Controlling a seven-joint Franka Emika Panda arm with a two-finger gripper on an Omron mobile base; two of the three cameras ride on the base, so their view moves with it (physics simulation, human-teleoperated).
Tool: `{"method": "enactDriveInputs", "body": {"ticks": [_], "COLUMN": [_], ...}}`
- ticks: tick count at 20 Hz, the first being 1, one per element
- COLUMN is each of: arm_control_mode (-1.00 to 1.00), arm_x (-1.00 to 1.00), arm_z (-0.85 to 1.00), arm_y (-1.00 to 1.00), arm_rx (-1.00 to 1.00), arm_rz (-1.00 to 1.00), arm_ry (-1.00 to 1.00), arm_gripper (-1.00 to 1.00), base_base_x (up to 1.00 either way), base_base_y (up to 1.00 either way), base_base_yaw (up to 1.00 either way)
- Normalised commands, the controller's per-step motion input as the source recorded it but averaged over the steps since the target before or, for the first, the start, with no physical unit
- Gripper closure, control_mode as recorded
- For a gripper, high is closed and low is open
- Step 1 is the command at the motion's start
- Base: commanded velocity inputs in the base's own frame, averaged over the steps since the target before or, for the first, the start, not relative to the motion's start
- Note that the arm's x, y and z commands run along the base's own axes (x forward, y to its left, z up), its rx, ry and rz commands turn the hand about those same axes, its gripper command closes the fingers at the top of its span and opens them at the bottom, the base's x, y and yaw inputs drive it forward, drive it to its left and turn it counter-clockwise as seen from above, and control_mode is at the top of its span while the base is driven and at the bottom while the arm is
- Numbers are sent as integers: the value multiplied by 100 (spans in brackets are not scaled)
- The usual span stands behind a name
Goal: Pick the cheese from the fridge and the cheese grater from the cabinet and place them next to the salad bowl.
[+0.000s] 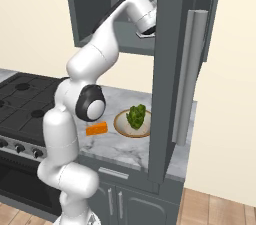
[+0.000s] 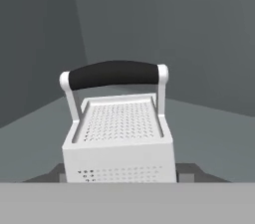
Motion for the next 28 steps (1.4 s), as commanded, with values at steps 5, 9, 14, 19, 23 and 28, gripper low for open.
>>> {"method": "enactDriveInputs", "body": {"ticks": [5,9,14,19,23,28], "arm_control_mode": [-100,-100,-100,-100,-100,-100], "arm_x": [0,-11,-52,-66,-83,-96], "arm_z": [5,0,9,10,0,0], "arm_y": [20,4,7,32,33,15], "arm_rx": [0,0,0,0,0,0], "arm_rz": [-11,-17,-17,-10,-6,-5], "arm_ry": [-7,0,-1,-2,-1,0], "arm_gripper": [100,100,100,100,100,100], "base_base_x": [0,0,0,0,0,0], "base_base_y": [0,0,0,0,0,0], "base_base_yaw": [0,0,0,0,0,0]}}
